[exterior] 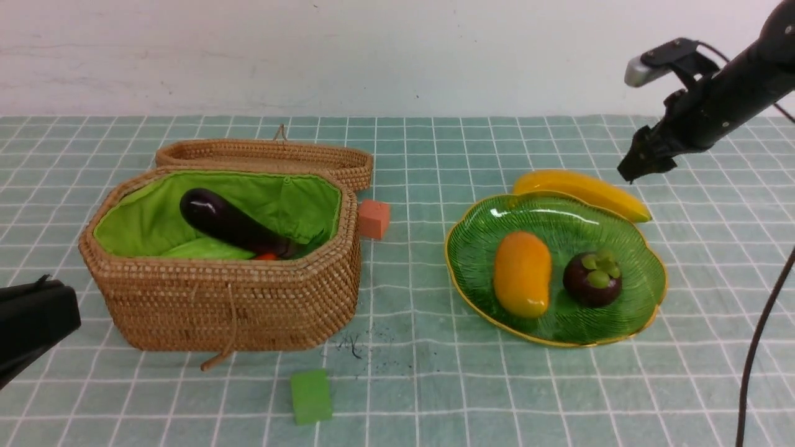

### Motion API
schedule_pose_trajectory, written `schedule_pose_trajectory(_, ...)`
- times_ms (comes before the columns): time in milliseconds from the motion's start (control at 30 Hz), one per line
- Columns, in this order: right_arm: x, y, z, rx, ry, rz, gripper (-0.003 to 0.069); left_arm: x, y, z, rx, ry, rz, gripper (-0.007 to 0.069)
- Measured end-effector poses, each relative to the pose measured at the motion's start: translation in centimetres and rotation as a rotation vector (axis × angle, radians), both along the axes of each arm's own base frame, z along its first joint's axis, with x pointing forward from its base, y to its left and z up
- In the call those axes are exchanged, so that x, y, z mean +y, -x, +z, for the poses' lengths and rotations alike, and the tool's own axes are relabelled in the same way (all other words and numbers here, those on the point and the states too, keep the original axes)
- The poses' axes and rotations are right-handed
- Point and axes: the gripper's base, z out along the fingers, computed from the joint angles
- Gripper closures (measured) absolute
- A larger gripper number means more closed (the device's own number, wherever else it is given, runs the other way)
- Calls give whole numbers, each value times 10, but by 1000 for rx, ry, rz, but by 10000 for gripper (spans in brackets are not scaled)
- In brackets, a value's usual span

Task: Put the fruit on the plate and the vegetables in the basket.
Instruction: Use the right arm to grab a banana and put it into the right plate

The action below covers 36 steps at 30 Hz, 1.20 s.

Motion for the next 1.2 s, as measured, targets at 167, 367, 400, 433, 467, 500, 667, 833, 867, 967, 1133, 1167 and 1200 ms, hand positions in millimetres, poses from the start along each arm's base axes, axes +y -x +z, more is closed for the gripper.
schedule_pose_trajectory(167, -8, -19, -30, -34, -29, 48, 102, 0, 0, 0, 0, 0, 0, 620)
schedule_pose_trajectory(367, -7, -29, -62, -43, -47, 71, 102, 0, 0, 0, 0, 0, 0, 618)
schedule_pose_trajectory(400, -8, -30, -67, -40, -46, 70, 102, 0, 0, 0, 0, 0, 0, 618)
schedule_pose_trajectory(433, -8, -31, -70, -38, -48, 68, 102, 0, 0, 0, 0, 0, 0, 618)
schedule_pose_trajectory(467, -8, -31, -73, -38, -48, 67, 102, 0, 0, 0, 0, 0, 0, 618)
schedule_pose_trajectory(500, -8, -32, -76, -36, -46, 69, 102, 0, 0, 0, 0, 0, 0, 618)
schedule_pose_trajectory(667, -8, -34, -84, -43, -36, 82, 120, 0, 0, 0, 1, 1, 0, 618)
schedule_pose_trajectory(833, -8, -35, -85, -54, -35, 84, 257, 0, 0, 0, 28, 38, 8, 617)
schedule_pose_trajectory(867, -8, -35, -85, -53, -35, 83, 295, 0, 0, 0, 37, 49, 10, 617)
schedule_pose_trajectory(967, -8, -35, -85, -51, -43, 66, 357, 0, 0, 0, 48, 62, 14, 617)
schedule_pose_trajectory(1133, -14, -31, -63, -20, -21, -29, 351, 1, 0, -2, 66, 55, 21, 617)
schedule_pose_trajectory(1167, -15, -28, -52, -19, -16, -54, 351, 1, 0, -2, 67, 55, 21, 617)
schedule_pose_trajectory(1200, -15, -25, -38, -24, -16, -72, 351, 1, 0, -2, 67, 55, 21, 617)
